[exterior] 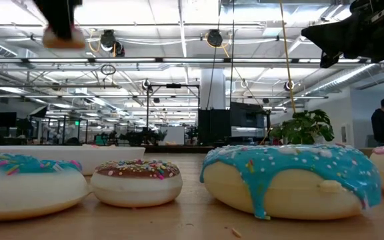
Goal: Pick & Place donuts
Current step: Put the small orange donut on the white plate
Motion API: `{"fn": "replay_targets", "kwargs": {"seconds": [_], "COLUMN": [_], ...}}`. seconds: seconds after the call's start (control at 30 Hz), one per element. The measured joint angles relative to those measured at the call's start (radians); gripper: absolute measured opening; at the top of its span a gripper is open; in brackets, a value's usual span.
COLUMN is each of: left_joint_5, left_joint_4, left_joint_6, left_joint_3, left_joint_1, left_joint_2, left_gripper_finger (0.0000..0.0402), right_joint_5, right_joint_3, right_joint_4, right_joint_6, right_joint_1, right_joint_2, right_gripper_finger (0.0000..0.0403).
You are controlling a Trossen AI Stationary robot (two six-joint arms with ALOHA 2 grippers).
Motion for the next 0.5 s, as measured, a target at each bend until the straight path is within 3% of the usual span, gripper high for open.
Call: {"fn": "replay_targets", "kwargs": {"seconds": [0.13, 0.33, 0.5], "left_joint_5": [0.072, 0.192, 0.203], "left_joint_4": [0.138, 0.47, 0.525], "left_joint_6": [0.069, 0.179, 0.166], "left_joint_3": [-0.135, -0.341, -0.434], "left_joint_1": [0.042, 0.093, 0.114], "left_joint_2": [0.0, 0.001, 0.001], "left_gripper_finger": [0.0138, 0.0144, 0.0145], "right_joint_5": [0.0, 0.0, 0.0], "right_joint_3": [0.0, 0.0, 0.0], "right_joint_4": [0.0, 0.0, 0.0], "right_joint_6": [-0.001, -0.003, -0.009], "right_joint_1": [0.0, 0.0, 0.0], "right_joint_2": [0.0, 0.0, 0.0], "right_gripper_finger": [0.0, 0.0, 0.0]}}
